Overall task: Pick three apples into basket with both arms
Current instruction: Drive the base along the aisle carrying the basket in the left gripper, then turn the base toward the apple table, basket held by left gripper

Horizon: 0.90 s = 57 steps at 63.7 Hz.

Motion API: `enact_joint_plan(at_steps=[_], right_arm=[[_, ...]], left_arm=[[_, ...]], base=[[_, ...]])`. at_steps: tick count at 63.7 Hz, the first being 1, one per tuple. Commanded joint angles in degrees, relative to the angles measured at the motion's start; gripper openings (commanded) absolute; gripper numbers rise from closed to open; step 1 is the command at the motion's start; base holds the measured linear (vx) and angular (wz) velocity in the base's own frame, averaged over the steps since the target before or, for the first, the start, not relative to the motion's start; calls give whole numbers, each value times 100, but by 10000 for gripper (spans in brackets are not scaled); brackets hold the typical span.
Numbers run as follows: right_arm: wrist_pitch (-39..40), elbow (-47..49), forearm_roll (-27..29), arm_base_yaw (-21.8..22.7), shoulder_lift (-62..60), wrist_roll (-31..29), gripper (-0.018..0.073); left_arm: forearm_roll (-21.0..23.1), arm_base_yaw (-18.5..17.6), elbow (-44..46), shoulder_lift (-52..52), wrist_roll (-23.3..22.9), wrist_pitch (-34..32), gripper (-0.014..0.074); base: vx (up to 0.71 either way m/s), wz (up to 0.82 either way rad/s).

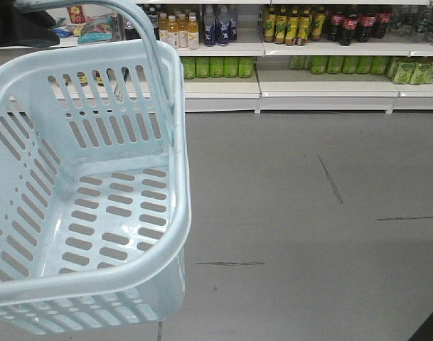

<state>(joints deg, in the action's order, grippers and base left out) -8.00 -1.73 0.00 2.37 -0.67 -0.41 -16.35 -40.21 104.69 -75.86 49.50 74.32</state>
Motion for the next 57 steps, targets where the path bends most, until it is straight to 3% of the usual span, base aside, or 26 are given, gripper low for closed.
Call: enact_joint_plan(at_steps=[1, 57], right_arm=[[446, -67, 0, 30, -78, -7, -8], [446, -67, 0, 30, -78, -7, -8]], left_arm=[[-87, -12, 187, 153, -49, -281, -6], [-87, -12, 187, 153, -49, -281, -6]], base=[[5, -14], [4, -23]])
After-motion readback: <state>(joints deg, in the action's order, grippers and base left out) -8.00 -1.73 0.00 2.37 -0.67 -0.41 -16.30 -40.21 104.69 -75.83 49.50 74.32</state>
